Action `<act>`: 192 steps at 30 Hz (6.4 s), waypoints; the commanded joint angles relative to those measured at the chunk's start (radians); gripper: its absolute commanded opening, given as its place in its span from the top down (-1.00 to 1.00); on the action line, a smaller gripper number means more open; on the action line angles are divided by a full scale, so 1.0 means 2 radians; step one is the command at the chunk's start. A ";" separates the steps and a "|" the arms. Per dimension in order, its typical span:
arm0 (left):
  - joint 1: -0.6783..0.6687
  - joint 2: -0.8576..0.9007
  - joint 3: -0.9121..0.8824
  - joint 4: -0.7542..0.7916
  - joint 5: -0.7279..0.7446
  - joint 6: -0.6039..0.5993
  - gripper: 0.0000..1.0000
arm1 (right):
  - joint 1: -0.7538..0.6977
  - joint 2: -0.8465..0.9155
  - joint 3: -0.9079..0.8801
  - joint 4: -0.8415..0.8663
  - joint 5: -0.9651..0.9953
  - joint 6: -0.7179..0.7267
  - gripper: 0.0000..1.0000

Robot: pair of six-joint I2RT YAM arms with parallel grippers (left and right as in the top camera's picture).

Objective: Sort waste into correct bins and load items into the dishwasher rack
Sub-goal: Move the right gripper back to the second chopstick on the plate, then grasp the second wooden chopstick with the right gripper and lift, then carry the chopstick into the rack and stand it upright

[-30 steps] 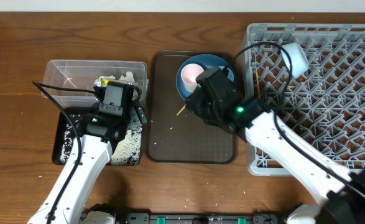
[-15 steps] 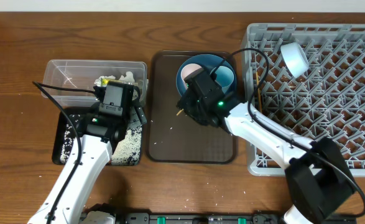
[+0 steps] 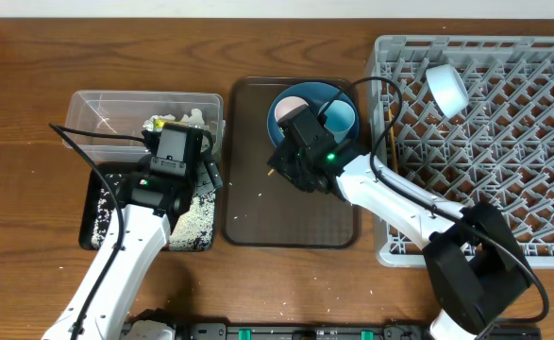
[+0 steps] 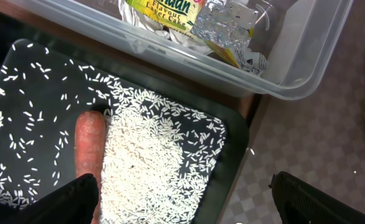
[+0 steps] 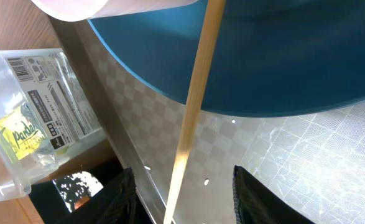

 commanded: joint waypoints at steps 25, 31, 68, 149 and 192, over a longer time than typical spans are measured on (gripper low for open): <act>0.003 -0.006 -0.002 0.001 -0.011 -0.003 -0.82 | 0.015 0.016 0.006 0.009 0.036 0.012 0.11; 0.003 -0.006 -0.002 0.001 -0.011 -0.003 -0.82 | 0.015 0.029 0.006 0.011 0.037 0.016 0.10; 0.003 -0.006 -0.002 0.001 -0.011 -0.003 -0.82 | 0.014 0.032 0.006 0.009 0.018 0.000 0.91; 0.003 -0.006 -0.002 0.001 -0.011 -0.003 -0.82 | -0.116 -0.213 -0.018 -0.409 0.204 -0.413 0.98; 0.003 -0.006 -0.002 -0.001 -0.010 -0.003 -0.82 | -0.116 -0.213 -0.064 -0.346 0.240 -0.422 0.11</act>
